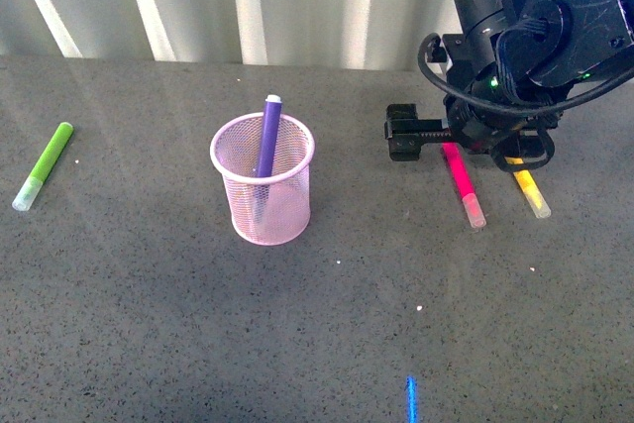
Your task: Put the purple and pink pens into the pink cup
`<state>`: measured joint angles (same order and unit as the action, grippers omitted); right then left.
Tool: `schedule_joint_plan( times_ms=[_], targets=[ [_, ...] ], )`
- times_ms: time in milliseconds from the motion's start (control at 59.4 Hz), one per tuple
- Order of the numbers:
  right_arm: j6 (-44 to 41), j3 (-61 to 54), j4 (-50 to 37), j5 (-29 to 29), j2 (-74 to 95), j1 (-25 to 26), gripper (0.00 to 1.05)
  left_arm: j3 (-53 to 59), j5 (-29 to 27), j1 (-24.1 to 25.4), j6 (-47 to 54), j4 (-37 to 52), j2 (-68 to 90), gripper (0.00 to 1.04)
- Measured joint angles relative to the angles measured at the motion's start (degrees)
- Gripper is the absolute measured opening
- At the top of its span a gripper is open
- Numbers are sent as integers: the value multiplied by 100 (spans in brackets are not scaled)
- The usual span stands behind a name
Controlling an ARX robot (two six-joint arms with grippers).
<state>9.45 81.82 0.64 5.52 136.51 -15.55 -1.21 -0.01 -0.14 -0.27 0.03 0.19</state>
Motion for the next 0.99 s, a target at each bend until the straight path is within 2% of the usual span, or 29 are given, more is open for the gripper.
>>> schedule_joint_plan(
  times_ms=[556,993],
  targets=[
    [190,-2,-155,-46,157,9,97,0,0,0,0,0,0,98],
    [289,-153,-321,-122,142,109,34,0,0,0,0,0,0,98]
  ],
)
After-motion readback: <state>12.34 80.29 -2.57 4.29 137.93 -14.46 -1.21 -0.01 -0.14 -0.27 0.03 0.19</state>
